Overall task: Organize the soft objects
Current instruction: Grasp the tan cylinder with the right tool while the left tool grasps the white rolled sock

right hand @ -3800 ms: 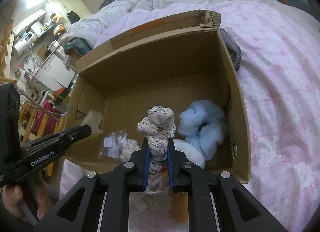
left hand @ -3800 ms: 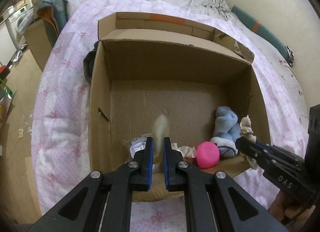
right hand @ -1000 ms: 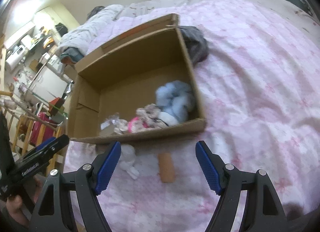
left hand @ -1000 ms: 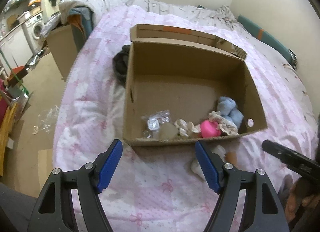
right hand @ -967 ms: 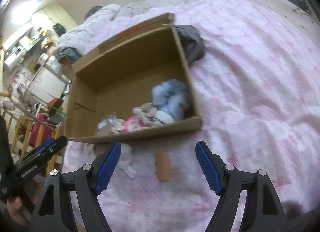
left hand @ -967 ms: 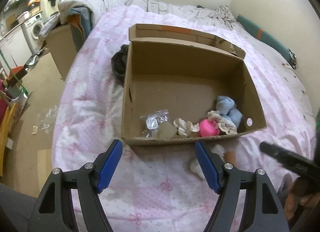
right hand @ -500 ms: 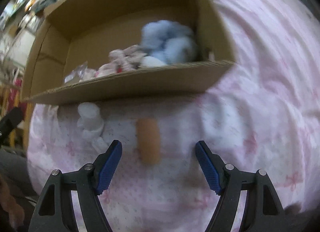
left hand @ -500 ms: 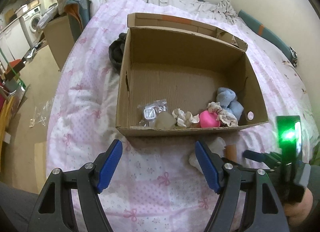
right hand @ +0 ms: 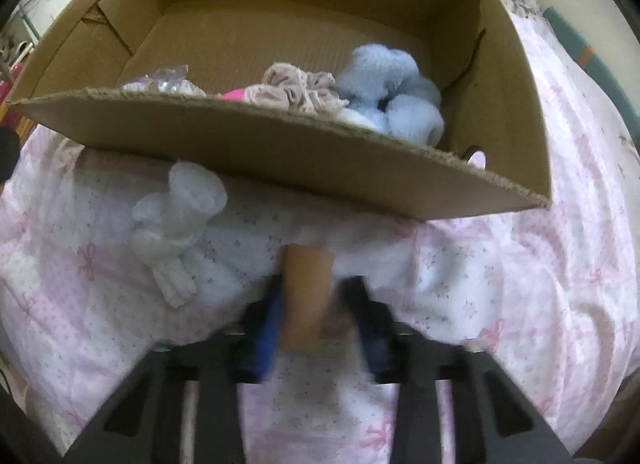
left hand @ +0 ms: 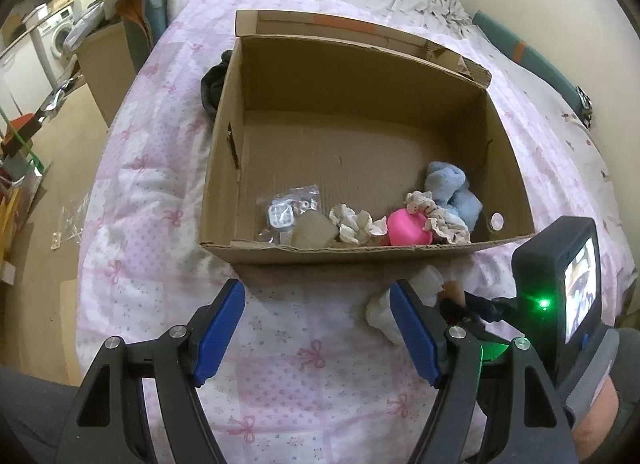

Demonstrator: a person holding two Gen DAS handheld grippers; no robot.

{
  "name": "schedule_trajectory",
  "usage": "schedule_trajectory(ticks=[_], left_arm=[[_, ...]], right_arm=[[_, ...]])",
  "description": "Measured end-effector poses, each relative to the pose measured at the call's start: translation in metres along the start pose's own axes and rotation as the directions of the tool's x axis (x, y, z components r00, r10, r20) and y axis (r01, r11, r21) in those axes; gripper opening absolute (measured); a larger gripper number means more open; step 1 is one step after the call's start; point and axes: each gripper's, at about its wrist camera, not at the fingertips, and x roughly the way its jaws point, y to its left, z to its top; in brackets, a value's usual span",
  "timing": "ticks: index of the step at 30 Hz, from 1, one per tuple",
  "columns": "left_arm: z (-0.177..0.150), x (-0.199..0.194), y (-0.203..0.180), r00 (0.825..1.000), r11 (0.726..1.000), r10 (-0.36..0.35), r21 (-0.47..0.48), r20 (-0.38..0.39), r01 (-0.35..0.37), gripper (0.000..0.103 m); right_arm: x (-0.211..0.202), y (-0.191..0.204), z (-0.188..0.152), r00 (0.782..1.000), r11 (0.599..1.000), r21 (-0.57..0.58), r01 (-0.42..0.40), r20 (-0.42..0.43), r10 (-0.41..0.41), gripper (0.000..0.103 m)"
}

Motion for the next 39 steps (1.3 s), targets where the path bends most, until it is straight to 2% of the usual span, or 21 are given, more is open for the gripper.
schedule_trajectory(ticks=[3, 8, 12, 16, 21, 23, 25, 28, 33, 38, 39], left_arm=[[0.0, 0.001, 0.001, 1.0, 1.0, 0.003, -0.001, 0.0, -0.003, 0.073], [-0.001, 0.005, 0.005, 1.0, 1.0, 0.021, -0.012, -0.006, -0.021, 0.073], [-0.003, 0.009, 0.005, 0.999, 0.999, 0.033, -0.005, -0.016, -0.033, 0.073], [-0.005, 0.011, 0.001, 0.999, 0.999, 0.036, 0.017, -0.011, -0.036, 0.073], [-0.009, 0.022, -0.002, 0.999, 1.0, 0.025, 0.019, -0.046, -0.024, 0.073], [-0.01, 0.026, -0.004, 0.998, 1.0, 0.011, 0.015, -0.057, -0.01, 0.073], [-0.012, 0.032, -0.011, 0.998, 0.999, -0.013, 0.033, -0.067, 0.015, 0.073], [-0.015, 0.043, -0.029, 0.996, 0.994, -0.017, 0.108, -0.093, 0.027, 0.073], [-0.012, 0.059, -0.05, 0.992, 0.982, -0.049, 0.176, -0.12, 0.07, 0.073], [-0.012, 0.085, -0.055, 0.986, 0.981, -0.014, 0.188, -0.166, 0.045, 0.072], [-0.012, 0.089, -0.054, 0.984, 0.982, -0.009, 0.185, -0.175, 0.042, 0.069]], right_arm=[[-0.008, 0.001, 0.003, 1.0, 1.0, -0.009, -0.008, 0.009, 0.009, 0.009], [-0.02, -0.013, 0.003, 0.998, 0.996, 0.069, -0.055, 0.028, 0.053, 0.008], [-0.026, -0.047, 0.003, 0.998, 0.988, 0.154, -0.032, 0.051, 0.024, 0.008], [-0.039, -0.065, 0.001, 0.985, 0.954, 0.249, -0.166, 0.093, 0.148, 0.008], [-0.051, -0.079, -0.008, 0.939, 0.882, 0.325, -0.342, 0.135, 0.315, 0.008], [-0.057, -0.074, -0.02, 0.925, 0.863, 0.334, -0.379, 0.157, 0.345, 0.008], [-0.064, -0.074, -0.023, 0.918, 0.856, 0.333, -0.395, 0.174, 0.356, 0.008], [-0.071, -0.082, -0.032, 0.914, 0.849, 0.339, -0.405, 0.187, 0.361, 0.008], [-0.06, -0.085, -0.033, 0.911, 0.834, 0.365, -0.413, 0.188, 0.368, 0.008], [-0.057, -0.087, -0.034, 0.924, 0.845, 0.374, -0.383, 0.175, 0.341, 0.008], [-0.056, -0.088, -0.034, 0.926, 0.846, 0.378, -0.376, 0.176, 0.334, 0.009]])
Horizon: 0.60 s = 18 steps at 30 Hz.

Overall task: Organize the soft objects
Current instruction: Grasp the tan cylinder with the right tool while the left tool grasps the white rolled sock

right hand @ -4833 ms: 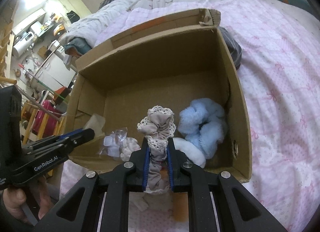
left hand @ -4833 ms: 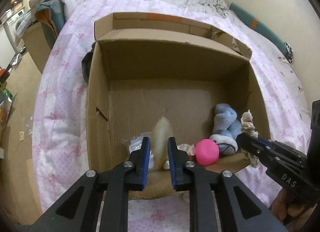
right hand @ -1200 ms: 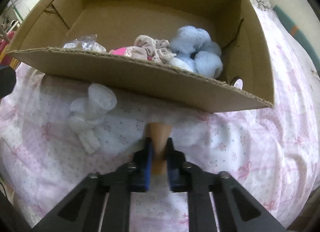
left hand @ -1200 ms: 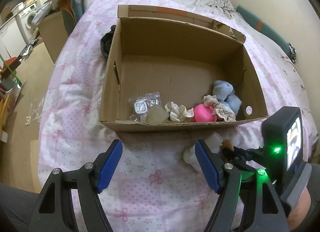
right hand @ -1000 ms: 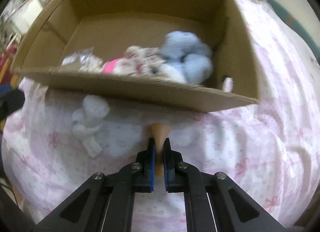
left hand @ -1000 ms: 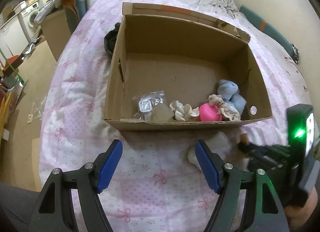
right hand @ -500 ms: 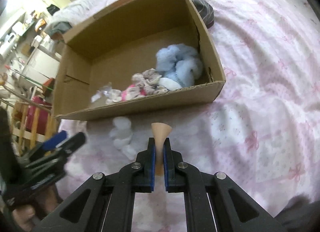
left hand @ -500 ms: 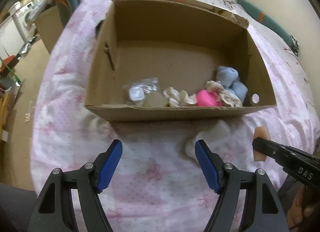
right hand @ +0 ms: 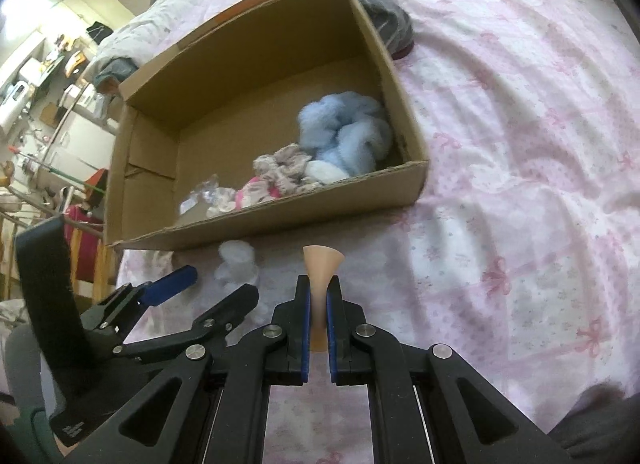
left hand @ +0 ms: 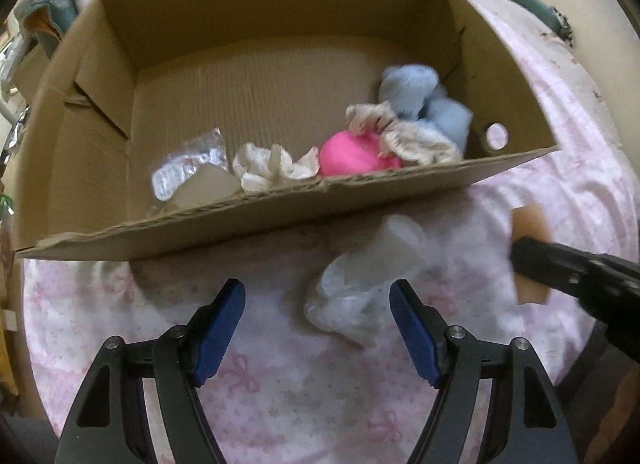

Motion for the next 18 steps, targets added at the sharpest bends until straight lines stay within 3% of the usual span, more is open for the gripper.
schedule_trajectory(ticks=[5, 7, 11, 18], left_arm=[[0.002, 0.012, 0.007, 0.999, 0.999, 0.033, -0.017, -0.018, -0.033, 0.039], [0.002, 0.011, 0.005, 0.999, 1.0, 0.031, 0.001, -0.012, -0.031, 0.02], [-0.001, 0.005, 0.0, 0.999, 0.998, 0.045, 0.038, 0.005, -0.045, 0.019], [-0.014, -0.01, 0.016, 0.997, 0.997, 0.07, -0.021, 0.017, -0.07, 0.019]], right_arm=[[0.003, 0.002, 0.001, 1.0, 1.0, -0.003, 0.01, -0.003, -0.01, 0.008], [0.005, 0.004, 0.002, 1.0, 1.0, -0.009, 0.016, -0.001, -0.016, 0.008], [0.004, 0.006, 0.0, 1.0, 1.0, -0.019, 0.023, 0.004, -0.023, 0.008], [0.005, 0.009, -0.001, 0.999, 0.999, -0.033, 0.037, 0.007, -0.037, 0.008]])
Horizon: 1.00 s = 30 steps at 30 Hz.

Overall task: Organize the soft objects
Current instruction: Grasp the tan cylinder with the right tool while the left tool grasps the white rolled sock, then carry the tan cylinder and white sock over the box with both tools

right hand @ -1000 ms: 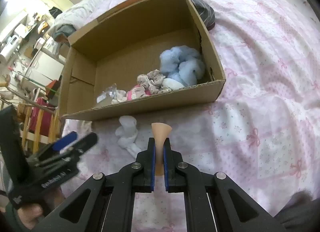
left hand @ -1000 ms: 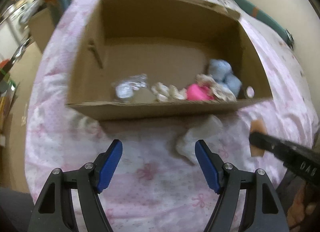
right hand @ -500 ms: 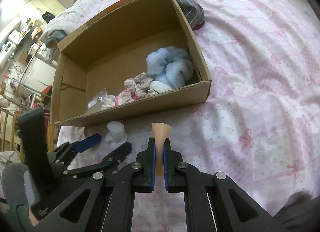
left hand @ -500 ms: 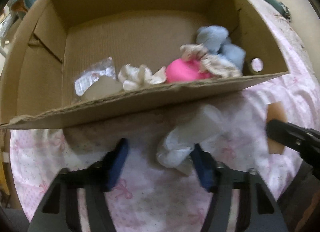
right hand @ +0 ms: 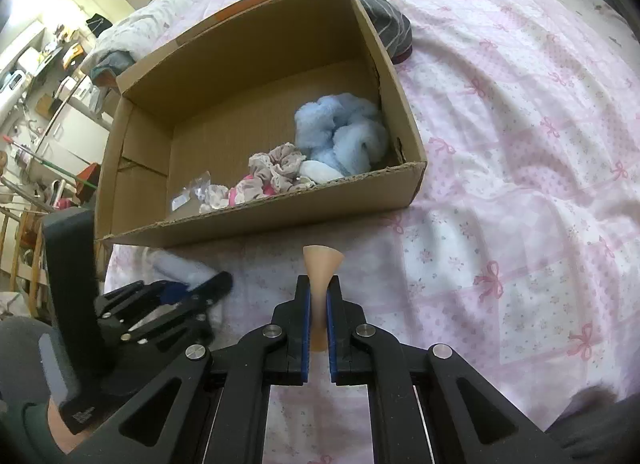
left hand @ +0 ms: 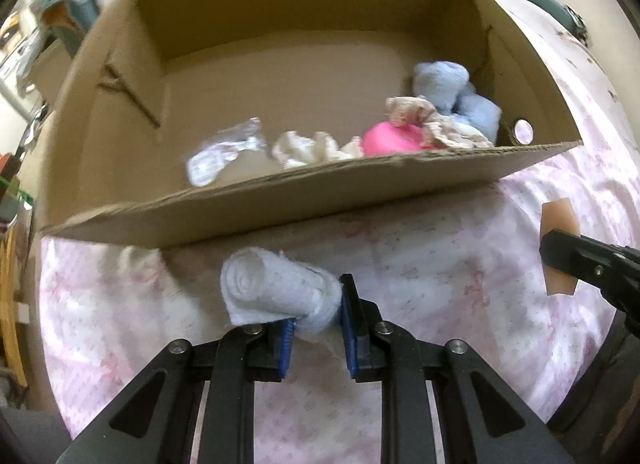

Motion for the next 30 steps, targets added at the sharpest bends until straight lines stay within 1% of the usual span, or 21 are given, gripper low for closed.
schedule_trajectory(ticks=[6, 10, 17, 20, 21, 23, 24, 26, 29, 30], left_arm=[[-0.009, -0.017, 0.017, 0.999, 0.999, 0.039, -0.031, 0.026, -0.038, 0.019], [-0.016, -0.03, 0.021, 0.996, 0.996, 0.078, -0.045, 0.05, -0.075, 0.019], [-0.033, -0.047, 0.04, 0.992, 0.987, 0.118, -0.116, 0.054, -0.111, 0.019], [-0.035, -0.056, 0.043, 0.988, 0.981, 0.138, -0.144, 0.071, -0.127, 0.019], [-0.04, -0.064, 0.045, 0.986, 0.98, 0.146, -0.151, 0.077, -0.133, 0.019], [-0.05, -0.082, 0.037, 0.981, 0.974, 0.165, -0.176, 0.101, -0.146, 0.019], [-0.05, -0.089, 0.04, 0.976, 0.97, 0.184, -0.182, 0.112, -0.162, 0.019], [-0.049, -0.1, 0.039, 0.961, 0.957, 0.242, -0.198, 0.137, -0.212, 0.019], [-0.05, -0.113, 0.042, 0.95, 0.947, 0.267, -0.229, 0.16, -0.227, 0.019], [-0.049, -0.117, 0.043, 0.95, 0.946, 0.267, -0.235, 0.165, -0.225, 0.019]], right_arm=[[0.0, 0.005, -0.001, 1.0, 1.0, -0.02, -0.001, 0.001, 0.001, 0.008], [-0.001, 0.009, -0.002, 1.0, 0.999, -0.034, -0.008, 0.002, 0.008, 0.008], [-0.003, 0.018, -0.005, 1.0, 0.997, -0.078, -0.011, 0.006, 0.012, 0.008], [-0.004, 0.02, -0.005, 1.0, 0.996, -0.088, -0.019, 0.008, 0.02, 0.008], [-0.004, 0.02, -0.005, 1.0, 0.996, -0.089, -0.022, 0.009, 0.023, 0.008], [-0.006, 0.021, -0.005, 0.999, 0.995, -0.094, -0.033, 0.01, 0.034, 0.008], [-0.007, 0.022, -0.006, 0.999, 0.995, -0.096, -0.038, 0.012, 0.039, 0.008], [-0.009, 0.024, -0.006, 0.998, 0.993, -0.104, -0.05, 0.019, 0.052, 0.008], [-0.015, 0.027, -0.004, 0.997, 0.993, -0.105, -0.06, 0.04, 0.065, 0.008], [-0.016, 0.027, -0.004, 0.997, 0.992, -0.104, -0.066, 0.045, 0.071, 0.008]])
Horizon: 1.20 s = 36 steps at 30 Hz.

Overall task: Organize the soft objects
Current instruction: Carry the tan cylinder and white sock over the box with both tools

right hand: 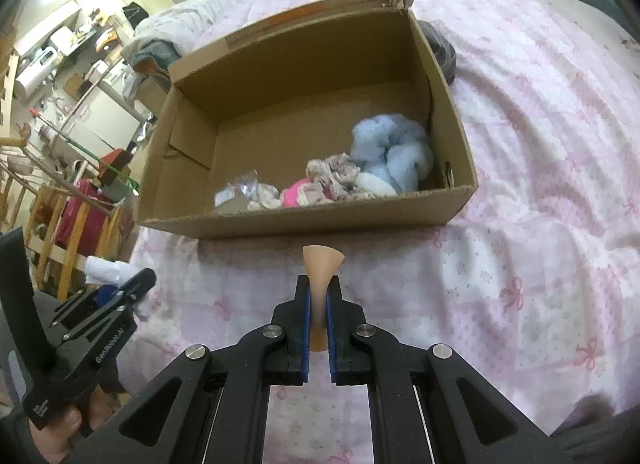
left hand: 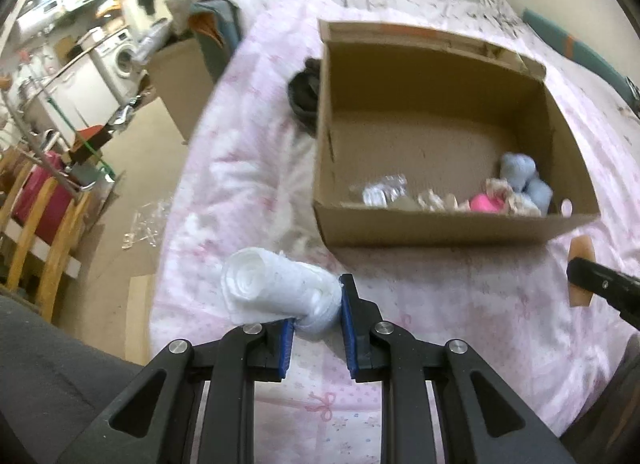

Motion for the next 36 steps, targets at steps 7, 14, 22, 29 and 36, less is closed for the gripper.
schedule_trajectory(ticks=[7, 14, 22, 29, 36], left_arm=[[0.033, -0.014, 0.007, 0.998, 1.0, -0.01, -0.013, 0.054, 0.011, 0.019], [0.067, -0.024, 0.013, 0.993, 0.999, -0.039, 0.005, 0.113, 0.039, 0.019], [0.107, -0.031, 0.015, 0.981, 0.997, -0.079, 0.03, 0.175, 0.075, 0.019], [0.127, -0.012, 0.004, 0.98, 0.993, -0.107, 0.068, 0.167, 0.096, 0.019], [0.119, 0.027, -0.011, 0.981, 0.986, -0.152, 0.084, 0.122, 0.142, 0.019]], right_arm=[[-0.014, 0.002, 0.006, 0.997, 0.999, 0.006, -0.053, 0.054, 0.052, 0.008], [-0.035, 0.002, 0.012, 0.984, 0.995, 0.01, -0.103, 0.147, 0.1, 0.008], [-0.065, 0.004, 0.039, 0.959, 0.989, -0.006, -0.15, 0.242, 0.147, 0.008], [-0.068, -0.003, 0.07, 0.951, 0.99, -0.004, -0.142, 0.277, 0.138, 0.009], [-0.038, -0.013, 0.076, 0.949, 0.994, -0.003, -0.111, 0.296, 0.106, 0.008]])
